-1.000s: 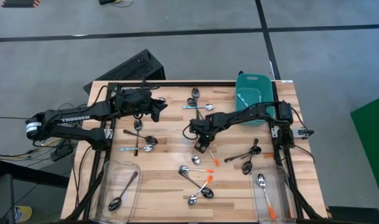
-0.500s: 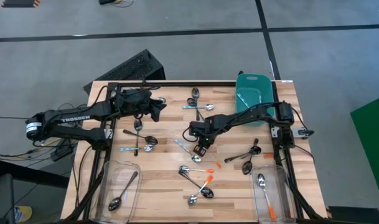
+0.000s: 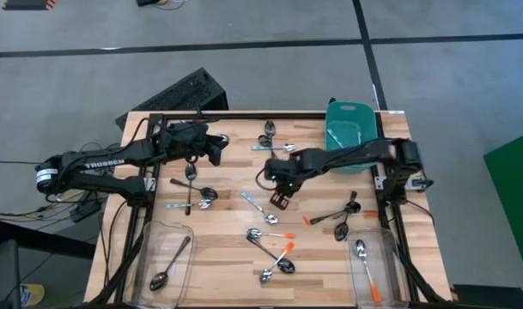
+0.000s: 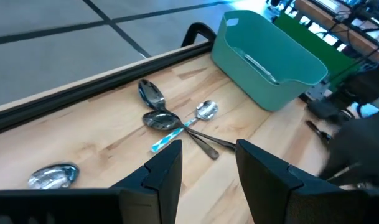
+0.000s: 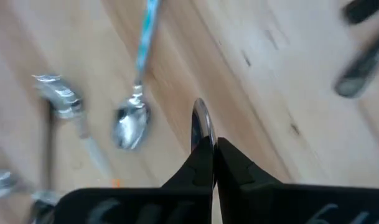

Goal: Sort silverware by color (type)
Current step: Put the orange spoon into the right transparent bin

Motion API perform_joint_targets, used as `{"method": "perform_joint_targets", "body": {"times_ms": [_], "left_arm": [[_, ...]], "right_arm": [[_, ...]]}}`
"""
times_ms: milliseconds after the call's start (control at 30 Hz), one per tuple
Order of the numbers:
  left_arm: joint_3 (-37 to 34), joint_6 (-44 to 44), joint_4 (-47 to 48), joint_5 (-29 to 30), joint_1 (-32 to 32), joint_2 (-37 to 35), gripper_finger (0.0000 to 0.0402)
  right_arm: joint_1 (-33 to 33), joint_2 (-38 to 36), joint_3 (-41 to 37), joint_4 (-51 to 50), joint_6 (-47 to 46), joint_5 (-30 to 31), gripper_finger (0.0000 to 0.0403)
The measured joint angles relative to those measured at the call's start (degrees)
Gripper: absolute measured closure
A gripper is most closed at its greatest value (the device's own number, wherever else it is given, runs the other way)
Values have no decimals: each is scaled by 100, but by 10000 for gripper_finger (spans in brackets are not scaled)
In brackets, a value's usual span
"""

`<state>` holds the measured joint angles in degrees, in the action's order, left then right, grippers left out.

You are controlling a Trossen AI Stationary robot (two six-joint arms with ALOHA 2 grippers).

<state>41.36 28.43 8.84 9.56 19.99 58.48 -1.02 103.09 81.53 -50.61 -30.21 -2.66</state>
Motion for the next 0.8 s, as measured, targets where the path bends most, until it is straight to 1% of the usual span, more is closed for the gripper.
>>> {"method": "perform_joint_targets", "body": {"times_ms": [67, 167, 233, 367, 500, 600, 667, 800], "left_arm": [[0, -55, 9, 16, 0, 0, 264], [0, -96, 134, -85, 0, 0, 264], [0, -97, 256, -237, 0, 0, 264], [0, -97, 509, -367, -7, 0, 264], [0, -101, 601, -305, -4, 0, 264], [0, -116, 577, -292, -4, 0, 264], [0, -182, 545, -288, -4, 0, 264], [0, -311, 531, -227, -4, 0, 264]], "right_arm": [[48, -261, 124, -102, -112, 0, 388], [231, -683, 123, -539, -355, 4, 388], [405, -1025, 119, -1045, -604, 24, 388], [922, -1641, 123, -2263, -1452, 409, 388], [1660, -2077, 121, -3211, -2721, 793, 388], [2353, -2297, 123, -3729, -3794, 868, 388], [2895, -2378, 123, -3910, -4556, 873, 388], [3988, -2306, 115, -3935, -5846, 874, 388]]}}
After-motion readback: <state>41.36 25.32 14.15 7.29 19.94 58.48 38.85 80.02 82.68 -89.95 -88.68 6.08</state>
